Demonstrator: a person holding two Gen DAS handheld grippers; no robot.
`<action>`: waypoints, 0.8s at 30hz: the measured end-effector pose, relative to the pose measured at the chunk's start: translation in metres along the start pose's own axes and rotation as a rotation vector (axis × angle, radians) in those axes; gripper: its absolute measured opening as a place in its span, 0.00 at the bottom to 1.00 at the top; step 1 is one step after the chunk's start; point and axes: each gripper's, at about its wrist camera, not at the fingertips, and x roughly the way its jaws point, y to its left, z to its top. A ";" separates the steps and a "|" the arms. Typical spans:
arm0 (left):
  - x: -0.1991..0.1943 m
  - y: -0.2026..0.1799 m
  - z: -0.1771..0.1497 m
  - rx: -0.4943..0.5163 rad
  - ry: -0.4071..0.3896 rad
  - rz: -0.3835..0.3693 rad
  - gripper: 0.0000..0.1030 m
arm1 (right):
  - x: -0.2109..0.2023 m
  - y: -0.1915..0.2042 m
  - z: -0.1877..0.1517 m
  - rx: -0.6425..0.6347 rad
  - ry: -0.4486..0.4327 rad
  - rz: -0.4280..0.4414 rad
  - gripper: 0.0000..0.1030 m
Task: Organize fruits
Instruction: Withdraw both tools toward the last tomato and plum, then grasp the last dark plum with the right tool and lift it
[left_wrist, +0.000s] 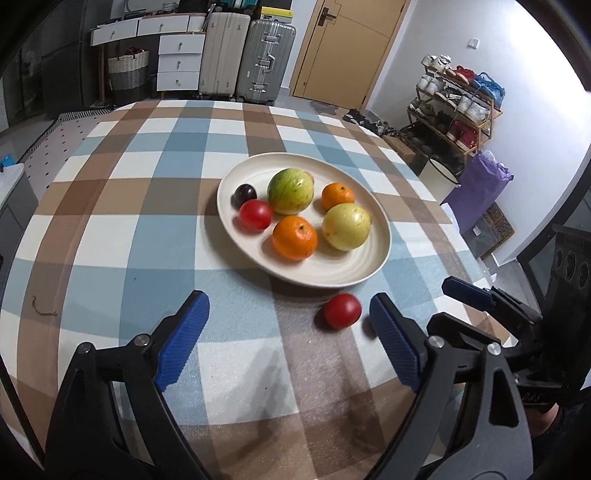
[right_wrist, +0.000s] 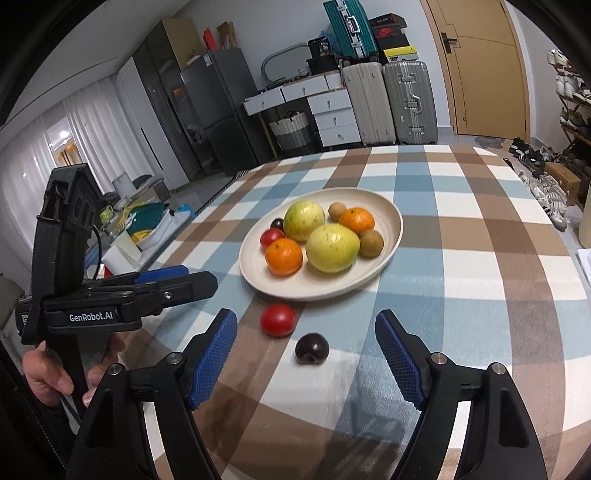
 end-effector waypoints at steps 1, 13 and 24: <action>0.000 0.000 -0.002 0.002 0.000 0.004 0.88 | 0.002 0.000 -0.002 -0.002 0.008 -0.001 0.77; 0.011 0.007 -0.011 -0.014 0.024 -0.011 0.97 | 0.017 -0.001 -0.010 -0.006 0.061 -0.022 0.77; 0.021 0.012 -0.015 -0.034 0.046 -0.011 0.98 | 0.027 -0.001 -0.014 -0.001 0.087 -0.015 0.64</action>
